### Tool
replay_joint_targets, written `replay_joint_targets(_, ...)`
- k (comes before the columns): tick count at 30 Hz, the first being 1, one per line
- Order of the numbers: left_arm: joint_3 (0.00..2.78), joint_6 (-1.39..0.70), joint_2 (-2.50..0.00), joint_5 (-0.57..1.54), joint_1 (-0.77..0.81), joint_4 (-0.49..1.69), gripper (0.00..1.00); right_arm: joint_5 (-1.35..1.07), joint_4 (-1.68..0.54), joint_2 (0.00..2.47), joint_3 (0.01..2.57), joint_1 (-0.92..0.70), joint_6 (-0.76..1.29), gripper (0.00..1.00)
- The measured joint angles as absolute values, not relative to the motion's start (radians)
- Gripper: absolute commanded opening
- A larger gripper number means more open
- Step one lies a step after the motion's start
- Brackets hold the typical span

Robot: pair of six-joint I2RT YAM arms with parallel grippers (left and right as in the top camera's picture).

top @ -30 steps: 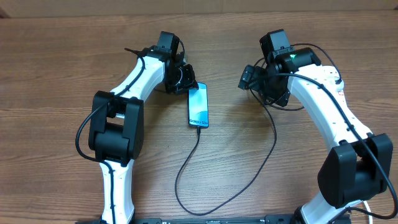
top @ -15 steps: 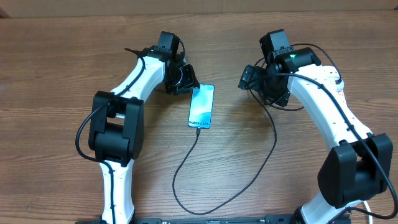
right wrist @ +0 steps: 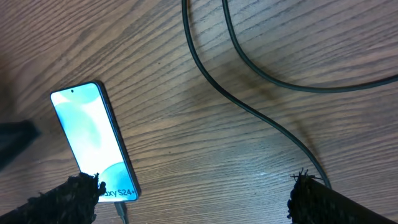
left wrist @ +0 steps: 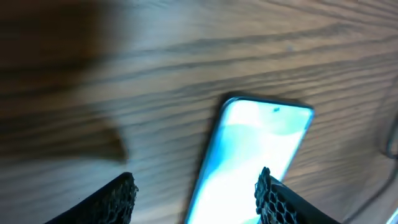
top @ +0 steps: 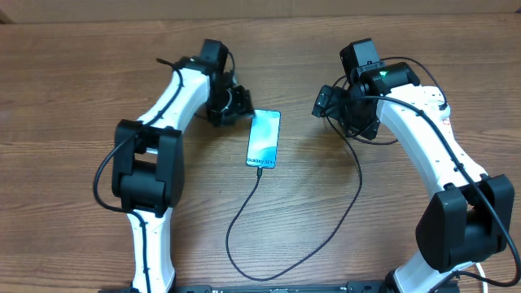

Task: Plug charger to phone and switch on socket
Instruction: 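Open the left gripper and lift it away from the phone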

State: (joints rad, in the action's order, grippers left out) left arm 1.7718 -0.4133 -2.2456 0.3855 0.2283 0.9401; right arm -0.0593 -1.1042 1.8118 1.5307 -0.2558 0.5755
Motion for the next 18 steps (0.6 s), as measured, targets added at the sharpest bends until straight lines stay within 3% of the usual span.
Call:
replay_joint_targets(8, 1.938, -0.345, -2.046, 0.090, 0.199, 1.222, 0.64, -0.059, -1.087, 1.812, 1.531, -0.256, 0.575, 1.00)
replay_joint_targets(9, 1.960, -0.340, -2.004, 0.059, 0.202, 1.254, 0.72, -0.060, -1.085, 1.812, 1.531, -0.256, 0.575, 1.00)
replay_joint_targets(10, 1.987, -0.336, -1.950, 0.022, 0.206, 1.296, 1.00, -0.059, -1.085, 1.812, 1.531, -0.256, 0.575, 1.00)
replay_joint_targets(18, 2.054, -0.328, -1.573, -0.093, 0.228, 1.477, 1.00, -0.060, -1.085, 1.812, 1.531, -0.256, 0.575, 1.00)
